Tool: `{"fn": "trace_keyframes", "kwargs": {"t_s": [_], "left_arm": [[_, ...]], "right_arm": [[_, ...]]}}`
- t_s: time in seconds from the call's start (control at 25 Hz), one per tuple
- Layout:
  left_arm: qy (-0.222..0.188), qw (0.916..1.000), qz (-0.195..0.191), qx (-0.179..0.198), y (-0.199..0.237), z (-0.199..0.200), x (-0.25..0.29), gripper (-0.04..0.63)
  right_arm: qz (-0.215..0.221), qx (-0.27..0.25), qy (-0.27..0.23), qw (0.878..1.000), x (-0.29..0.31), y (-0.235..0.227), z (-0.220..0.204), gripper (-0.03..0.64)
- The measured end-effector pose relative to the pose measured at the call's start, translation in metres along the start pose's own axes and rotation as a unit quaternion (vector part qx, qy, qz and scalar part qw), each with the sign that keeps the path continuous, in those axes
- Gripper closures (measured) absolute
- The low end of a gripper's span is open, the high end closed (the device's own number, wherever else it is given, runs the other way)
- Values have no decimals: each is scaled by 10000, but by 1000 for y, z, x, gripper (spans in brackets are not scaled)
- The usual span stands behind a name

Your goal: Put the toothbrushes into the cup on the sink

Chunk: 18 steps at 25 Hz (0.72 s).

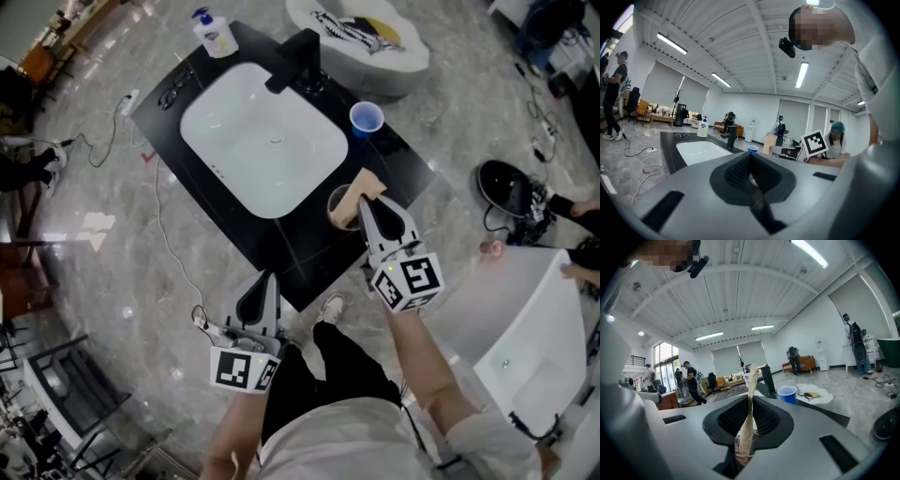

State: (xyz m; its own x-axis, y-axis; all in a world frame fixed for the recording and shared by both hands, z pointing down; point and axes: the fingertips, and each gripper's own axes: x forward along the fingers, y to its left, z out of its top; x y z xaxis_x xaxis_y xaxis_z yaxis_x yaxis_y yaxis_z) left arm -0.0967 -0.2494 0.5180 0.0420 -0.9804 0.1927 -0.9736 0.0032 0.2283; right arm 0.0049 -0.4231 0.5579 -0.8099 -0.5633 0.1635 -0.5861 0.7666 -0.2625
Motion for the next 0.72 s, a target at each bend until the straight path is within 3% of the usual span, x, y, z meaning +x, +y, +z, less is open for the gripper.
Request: {"fn": "trace_keyframes", "kwargs": {"t_s": [0.36,0.72], "left_arm": [[-67,10000,-45,-57,-7,-1,0,594],[-67,9999,-113,-111,-14,-8,1,594]], "right_arm": [[-298,-187,203,9992,-7,-19,-4,565],[-329,-414,558,9970,-8,-23,-14,517]]}}
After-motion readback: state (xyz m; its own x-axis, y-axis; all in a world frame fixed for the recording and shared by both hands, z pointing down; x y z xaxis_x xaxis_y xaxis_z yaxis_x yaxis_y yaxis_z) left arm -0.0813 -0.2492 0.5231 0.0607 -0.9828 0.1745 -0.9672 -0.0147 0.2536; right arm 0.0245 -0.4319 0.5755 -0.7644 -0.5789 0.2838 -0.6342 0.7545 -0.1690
